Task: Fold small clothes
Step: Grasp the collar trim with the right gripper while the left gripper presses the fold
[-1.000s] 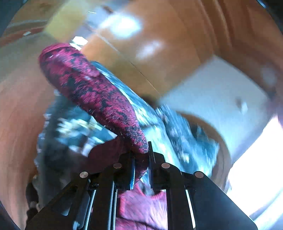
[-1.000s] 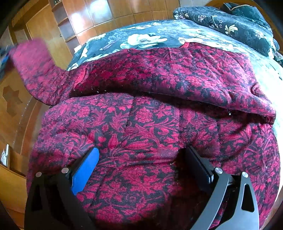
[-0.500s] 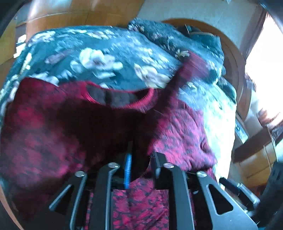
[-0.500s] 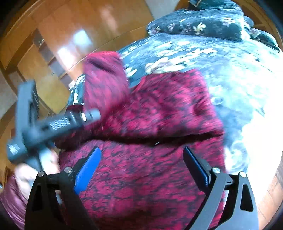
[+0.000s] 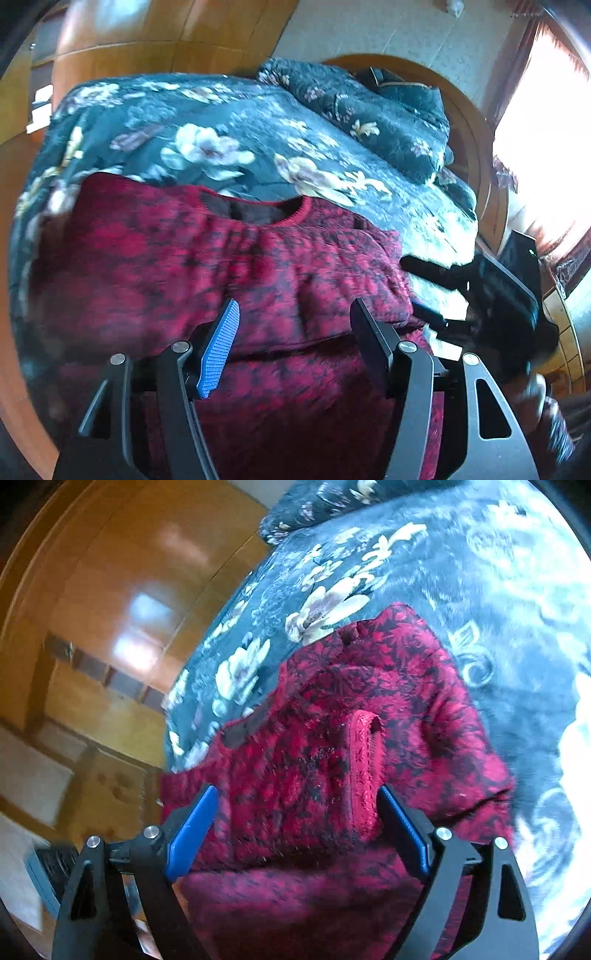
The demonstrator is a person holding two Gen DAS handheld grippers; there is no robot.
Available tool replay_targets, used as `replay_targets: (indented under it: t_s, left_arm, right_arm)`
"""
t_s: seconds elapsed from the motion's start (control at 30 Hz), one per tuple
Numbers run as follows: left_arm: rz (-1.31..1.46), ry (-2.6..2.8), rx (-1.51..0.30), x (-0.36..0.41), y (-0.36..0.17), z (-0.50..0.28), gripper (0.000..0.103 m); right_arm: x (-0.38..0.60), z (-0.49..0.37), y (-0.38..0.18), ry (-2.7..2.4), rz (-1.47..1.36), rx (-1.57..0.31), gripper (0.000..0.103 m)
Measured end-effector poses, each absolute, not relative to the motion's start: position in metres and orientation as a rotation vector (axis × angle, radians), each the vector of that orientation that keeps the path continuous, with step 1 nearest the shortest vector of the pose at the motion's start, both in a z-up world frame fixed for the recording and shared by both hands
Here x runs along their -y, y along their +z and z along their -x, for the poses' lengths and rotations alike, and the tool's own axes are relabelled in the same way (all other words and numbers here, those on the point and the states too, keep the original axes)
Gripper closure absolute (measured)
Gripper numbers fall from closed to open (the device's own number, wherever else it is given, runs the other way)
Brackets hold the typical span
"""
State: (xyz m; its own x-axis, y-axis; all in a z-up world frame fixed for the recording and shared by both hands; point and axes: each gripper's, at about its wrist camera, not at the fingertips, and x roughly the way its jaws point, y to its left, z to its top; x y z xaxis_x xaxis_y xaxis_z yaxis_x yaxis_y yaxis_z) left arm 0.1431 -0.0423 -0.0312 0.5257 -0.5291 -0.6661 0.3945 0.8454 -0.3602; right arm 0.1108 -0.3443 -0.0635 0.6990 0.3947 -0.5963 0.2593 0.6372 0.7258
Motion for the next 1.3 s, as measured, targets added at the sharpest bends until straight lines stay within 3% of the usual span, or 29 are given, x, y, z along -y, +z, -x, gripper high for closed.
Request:
replay_targets:
  t_s: [0.1,0.17,0.2,0.27,0.3,0.57,0.93,0.97,1.03,1.07,1.2,1.3]
  left_arm:
    - [0.184,-0.478,-0.847,0.014,-0.034,-0.142,0.042]
    - [0.209,-0.425,-0.855,-0.007,-0.036,-0.143,0.042]
    - [0.220,-0.386,-0.854,-0.019,-0.037,-0.145,0.042]
    - [0.248,-0.349,-0.856,-0.037,-0.037,-0.148,0.042]
    - [0.262,-0.329,-0.848,-0.048,-0.036,-0.149,0.042]
    - [0.306,-0.267,-0.802,-0.080,-0.020,-0.176,0.042]
    - [0.326,-0.251,-0.958,-0.064,-0.053,-0.253,0.041]
    - [0.337,-0.258,-0.980,-0.062,-0.059,-0.260,0.050]
    - [0.329,-0.262,-1.001,-0.057,-0.065,-0.267,0.078]
    - [0.309,-0.230,-0.991,-0.056,-0.066,-0.266,0.082]
    - [0.227,-0.135,-1.014,-0.049,-0.087,-0.261,0.082]
    - [0.238,-0.101,-1.015,-0.048,-0.098,-0.260,0.081]
  right_arm:
    - [0.347,-0.120,-0.066,0.045,-0.914,-0.836,0.024]
    - [0.345,-0.133,-0.073,0.004,-0.884,-0.897,0.047]
    - [0.344,-0.139,-0.076,-0.009,-0.858,-0.921,0.054]
    - [0.339,-0.148,-0.077,-0.021,-0.769,-0.960,0.086]
    - [0.337,-0.151,-0.073,-0.015,-0.733,-0.967,0.093]
    - [0.336,-0.135,0.013,-0.010,-0.433,-0.728,0.095]
    - [0.376,-0.151,-0.072,-0.107,-0.511,-0.903,0.094]
    - [0.378,-0.151,-0.073,-0.104,-0.515,-0.901,0.094]
    - [0.379,-0.152,-0.072,-0.097,-0.507,-0.896,0.094]
    - [0.378,-0.152,-0.070,-0.094,-0.498,-0.891,0.095]
    - [0.369,-0.148,-0.056,-0.096,-0.421,-0.836,0.095]
    - [0.360,-0.162,-0.087,-0.154,-0.322,-0.928,0.095]
